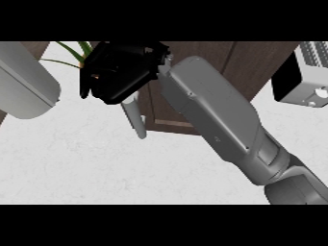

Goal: Pick up the wine, place it into the cabinet and close the cabinet

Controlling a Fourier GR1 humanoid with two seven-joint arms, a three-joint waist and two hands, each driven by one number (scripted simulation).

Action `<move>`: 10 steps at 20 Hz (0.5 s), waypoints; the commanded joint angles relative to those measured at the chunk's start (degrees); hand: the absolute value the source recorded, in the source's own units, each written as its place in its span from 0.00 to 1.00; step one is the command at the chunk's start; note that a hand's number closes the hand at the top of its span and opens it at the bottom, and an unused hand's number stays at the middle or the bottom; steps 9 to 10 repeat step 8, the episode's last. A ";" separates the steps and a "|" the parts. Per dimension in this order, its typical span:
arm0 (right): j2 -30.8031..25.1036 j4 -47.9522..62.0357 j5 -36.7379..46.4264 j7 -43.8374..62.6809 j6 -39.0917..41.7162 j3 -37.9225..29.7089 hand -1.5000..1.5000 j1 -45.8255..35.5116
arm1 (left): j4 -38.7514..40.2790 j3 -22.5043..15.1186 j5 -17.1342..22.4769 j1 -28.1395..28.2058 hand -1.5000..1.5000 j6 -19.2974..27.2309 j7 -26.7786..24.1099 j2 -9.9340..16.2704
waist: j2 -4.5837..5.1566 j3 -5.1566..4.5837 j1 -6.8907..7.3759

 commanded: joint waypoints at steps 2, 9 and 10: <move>-8.02 4.67 3.97 -5.73 -8.87 -6.07 1.00 -1.02 | -0.51 0.81 -0.04 -0.84 0.00 -1.26 0.10 0.24 | 1.85 0.63 -1.25; -8.35 5.12 5.49 -8.61 -10.00 -6.67 1.00 -0.66 | -1.85 0.61 -1.33 -2.04 0.00 -1.63 1.75 0.73 | 2.19 0.60 -0.75; -8.35 5.12 5.49 -8.61 -10.00 -6.67 1.00 -0.66 | -1.85 0.61 -1.33 -2.04 0.00 -1.63 1.75 0.73 | 2.19 0.60 -0.75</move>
